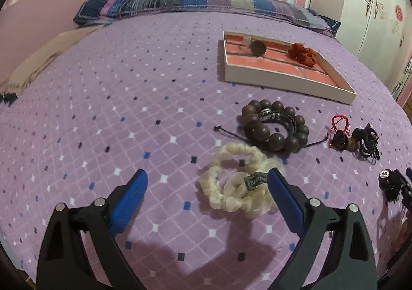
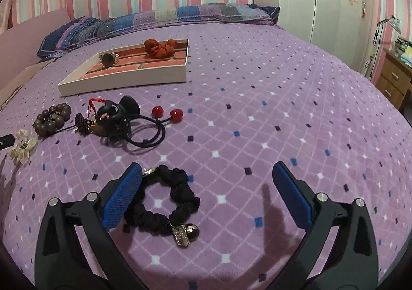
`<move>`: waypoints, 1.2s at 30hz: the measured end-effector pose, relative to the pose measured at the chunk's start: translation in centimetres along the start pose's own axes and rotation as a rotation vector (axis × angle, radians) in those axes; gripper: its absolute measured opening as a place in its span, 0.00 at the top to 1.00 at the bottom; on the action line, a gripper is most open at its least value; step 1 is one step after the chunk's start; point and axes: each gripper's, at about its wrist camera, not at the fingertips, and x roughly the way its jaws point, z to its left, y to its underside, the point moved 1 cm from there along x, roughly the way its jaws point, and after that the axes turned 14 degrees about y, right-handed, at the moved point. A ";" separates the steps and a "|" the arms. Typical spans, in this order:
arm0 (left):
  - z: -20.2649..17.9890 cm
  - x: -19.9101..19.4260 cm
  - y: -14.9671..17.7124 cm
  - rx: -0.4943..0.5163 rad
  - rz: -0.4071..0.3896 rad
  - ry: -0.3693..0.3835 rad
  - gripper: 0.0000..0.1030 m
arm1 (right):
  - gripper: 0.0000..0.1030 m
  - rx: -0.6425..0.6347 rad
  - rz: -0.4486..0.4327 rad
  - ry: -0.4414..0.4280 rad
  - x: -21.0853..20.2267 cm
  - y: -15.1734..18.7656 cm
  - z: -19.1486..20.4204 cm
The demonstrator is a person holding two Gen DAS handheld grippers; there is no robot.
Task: Organize jewelry
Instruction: 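Grasp the black beaded bracelet with the right tool while the left tool approaches the cream scrunchie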
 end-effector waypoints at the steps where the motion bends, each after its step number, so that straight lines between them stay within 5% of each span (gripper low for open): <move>1: 0.2 0.2 0.1 -0.011 0.005 0.007 0.11 | 0.05 0.002 0.006 -0.002 0.2 0.2 -0.1; 5: 0.2 0.4 0.2 0.000 -0.012 -0.017 0.11 | 0.16 0.015 0.043 -0.019 1.1 0.6 -0.4; 13: 0.0 1.5 0.9 0.023 -0.038 -0.036 0.12 | 0.19 -0.008 0.039 -0.002 1.4 0.8 0.2; 15: 0.1 1.5 0.8 0.005 -0.048 -0.027 0.18 | 0.23 -0.014 0.039 -0.001 1.4 0.8 0.4; 17: 0.3 1.6 0.6 -0.007 -0.034 0.003 0.34 | 0.27 -0.021 0.035 -0.007 1.3 0.8 0.5; 21: 0.3 1.8 0.6 -0.004 -0.024 0.012 0.40 | 0.34 -0.032 0.034 -0.016 1.3 0.8 0.7; 29: -0.5 2.1 0.7 0.022 0.000 0.041 0.73 | 0.57 -0.054 0.036 -0.039 1.2 0.9 1.4; 36: -0.7 2.5 0.8 0.033 0.006 0.029 0.81 | 0.81 -0.097 0.021 -0.059 0.8 0.9 2.5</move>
